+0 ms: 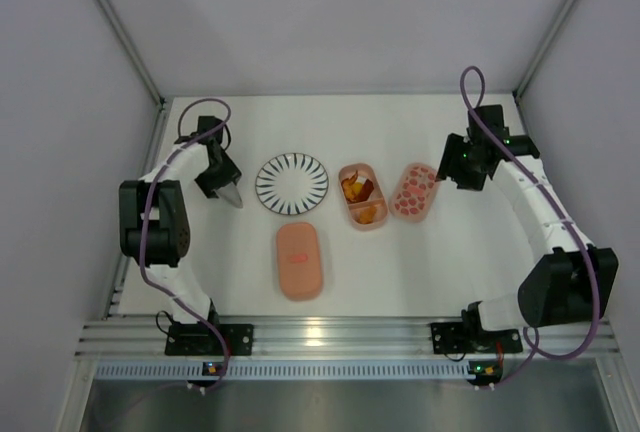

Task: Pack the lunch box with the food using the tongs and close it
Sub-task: Place the clamp at the center of the board.

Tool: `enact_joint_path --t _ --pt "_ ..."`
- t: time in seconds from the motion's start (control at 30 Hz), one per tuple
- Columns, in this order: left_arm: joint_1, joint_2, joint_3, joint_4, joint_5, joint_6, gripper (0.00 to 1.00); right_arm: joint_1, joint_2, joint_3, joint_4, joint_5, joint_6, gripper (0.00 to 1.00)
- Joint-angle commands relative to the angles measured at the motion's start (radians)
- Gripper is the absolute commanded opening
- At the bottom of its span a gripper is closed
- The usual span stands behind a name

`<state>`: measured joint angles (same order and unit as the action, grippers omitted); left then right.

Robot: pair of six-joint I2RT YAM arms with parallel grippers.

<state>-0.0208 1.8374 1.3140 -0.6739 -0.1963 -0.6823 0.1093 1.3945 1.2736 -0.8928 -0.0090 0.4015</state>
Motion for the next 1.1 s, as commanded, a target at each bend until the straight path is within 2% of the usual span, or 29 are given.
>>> enact_joint_path --t 0.0,0.17,0.27,0.4,0.43,0.5,0.6,0.67,0.7,0.77,0.87,0.97,1.07 --pt "0.002 -0.059 0.013 0.063 0.001 -0.002 0.65 0.003 -0.037 0.001 0.049 0.004 0.014 0.56" --pt "-0.008 -0.127 0.102 0.027 -0.011 0.021 0.66 0.001 -0.005 0.02 0.057 0.004 0.025 0.56" --pt "-0.066 -0.187 0.166 0.016 -0.005 0.036 0.66 -0.016 0.021 0.01 0.081 -0.012 0.051 0.57" --pt "-0.286 -0.152 0.316 -0.009 0.057 0.082 0.65 -0.085 0.075 -0.045 0.169 -0.152 0.112 0.57" --pt "-0.33 -0.123 0.417 -0.042 0.087 0.09 0.66 -0.092 0.09 -0.069 0.195 -0.166 0.125 0.57" --pt "-0.431 -0.021 0.526 -0.061 0.138 0.104 0.66 -0.1 0.104 -0.101 0.274 -0.198 0.157 0.57" --pt "-0.504 0.103 0.7 -0.03 0.271 0.092 0.66 -0.157 0.135 -0.134 0.356 -0.241 0.204 0.57" --pt "-0.519 0.239 0.821 -0.035 0.36 0.078 0.66 -0.164 0.155 -0.175 0.439 -0.258 0.229 0.57" --pt "-0.527 0.287 0.958 -0.048 0.395 0.078 0.66 -0.168 0.161 -0.186 0.466 -0.263 0.249 0.57" --pt "-0.528 0.408 1.048 -0.023 0.53 0.055 0.66 -0.169 0.17 -0.232 0.541 -0.261 0.261 0.58" --pt "-0.536 0.465 1.051 0.092 0.618 -0.005 0.65 -0.172 0.175 -0.279 0.604 -0.234 0.281 0.59" --pt "-0.545 0.48 1.004 0.181 0.636 -0.02 0.66 -0.175 0.185 -0.318 0.667 -0.238 0.292 0.63" --pt "-0.554 0.531 1.001 0.318 0.794 -0.066 0.66 -0.175 0.208 -0.342 0.705 -0.238 0.309 0.64"
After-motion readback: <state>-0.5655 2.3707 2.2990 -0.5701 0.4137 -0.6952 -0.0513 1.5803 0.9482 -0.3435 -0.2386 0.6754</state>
